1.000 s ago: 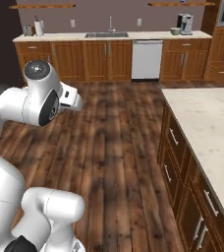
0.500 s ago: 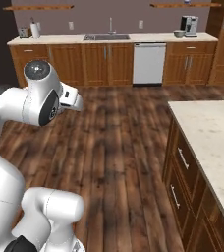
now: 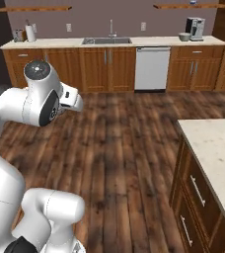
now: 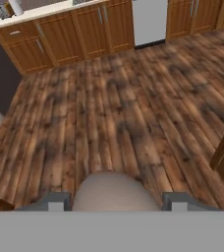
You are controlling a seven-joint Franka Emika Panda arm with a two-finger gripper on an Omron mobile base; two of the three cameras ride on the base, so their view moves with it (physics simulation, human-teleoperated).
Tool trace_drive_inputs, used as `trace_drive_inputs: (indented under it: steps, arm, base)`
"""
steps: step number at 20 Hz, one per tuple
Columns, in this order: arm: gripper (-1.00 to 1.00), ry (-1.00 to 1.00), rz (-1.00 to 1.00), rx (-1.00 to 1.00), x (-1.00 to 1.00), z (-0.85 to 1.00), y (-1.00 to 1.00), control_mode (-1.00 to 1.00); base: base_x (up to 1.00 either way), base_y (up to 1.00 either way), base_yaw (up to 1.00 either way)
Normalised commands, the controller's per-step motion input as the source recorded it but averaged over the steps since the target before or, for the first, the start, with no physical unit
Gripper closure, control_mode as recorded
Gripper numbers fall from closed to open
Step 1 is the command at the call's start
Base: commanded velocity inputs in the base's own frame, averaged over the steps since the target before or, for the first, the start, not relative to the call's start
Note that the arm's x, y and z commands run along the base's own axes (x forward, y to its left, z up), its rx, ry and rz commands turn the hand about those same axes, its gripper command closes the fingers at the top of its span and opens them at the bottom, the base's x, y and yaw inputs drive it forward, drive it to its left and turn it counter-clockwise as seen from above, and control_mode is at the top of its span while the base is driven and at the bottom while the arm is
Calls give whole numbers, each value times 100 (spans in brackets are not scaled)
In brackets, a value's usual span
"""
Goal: Pick the egg and butter from the fridge and place them by the bowl for mixing.
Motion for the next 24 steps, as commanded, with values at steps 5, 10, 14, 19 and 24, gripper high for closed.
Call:
trace_drive_inputs:
  steps: [5, 10, 14, 19, 24]
  arm:
    - [100, 0, 0, 0, 0, 0, 0, 100]
    - [100, 0, 0, 0, 0, 0, 0, 100]
    - [100, 0, 0, 0, 0, 0, 0, 100]
    - [100, 0, 0, 0, 0, 0, 0, 100]
    - [100, 0, 0, 0, 0, 0, 0, 100]
  base:
    - [84, 3, -3]
    - [83, 0, -7]
    - [79, 0, -11]
    - [77, 0, -15]
    - [77, 0, -18]
